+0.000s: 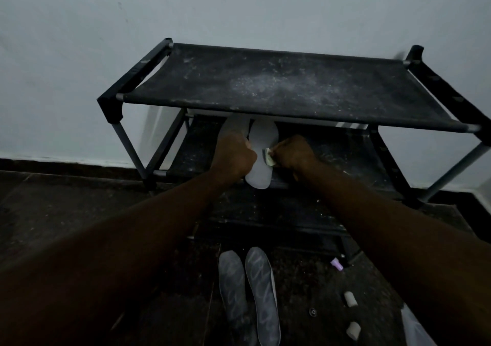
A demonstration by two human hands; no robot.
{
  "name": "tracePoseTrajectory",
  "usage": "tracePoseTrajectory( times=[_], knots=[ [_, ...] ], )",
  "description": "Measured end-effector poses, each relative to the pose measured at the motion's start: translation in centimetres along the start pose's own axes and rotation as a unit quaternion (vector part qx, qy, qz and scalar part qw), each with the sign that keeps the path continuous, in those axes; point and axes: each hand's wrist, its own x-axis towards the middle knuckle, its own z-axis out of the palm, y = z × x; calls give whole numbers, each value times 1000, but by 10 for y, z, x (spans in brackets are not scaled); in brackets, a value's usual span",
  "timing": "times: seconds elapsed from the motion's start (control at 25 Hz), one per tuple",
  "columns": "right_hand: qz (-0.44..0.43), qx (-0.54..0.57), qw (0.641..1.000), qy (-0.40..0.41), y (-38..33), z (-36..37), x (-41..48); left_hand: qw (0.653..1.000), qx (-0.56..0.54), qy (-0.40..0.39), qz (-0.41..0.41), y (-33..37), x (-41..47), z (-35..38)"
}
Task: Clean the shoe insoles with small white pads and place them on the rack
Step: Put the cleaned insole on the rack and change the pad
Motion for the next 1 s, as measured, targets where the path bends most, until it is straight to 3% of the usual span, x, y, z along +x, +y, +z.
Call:
tracePoseTrajectory(
  times=[0.2, 0.44, 0.76, 1.0],
  knots=[
    [4, -16, 1000, 19, -4, 5, 4, 999, 10, 19, 39, -4, 2, 1],
    [40, 16, 998, 42, -5, 12, 9, 1000, -10, 22, -8, -7, 1, -4],
    [91, 135, 986, 15, -19, 0, -18, 1000, -10, 26, 0, 8, -15, -30],
    [101, 126, 987, 4, -32, -16, -47, 999, -13, 39, 15, 18, -39, -60]
  ],
)
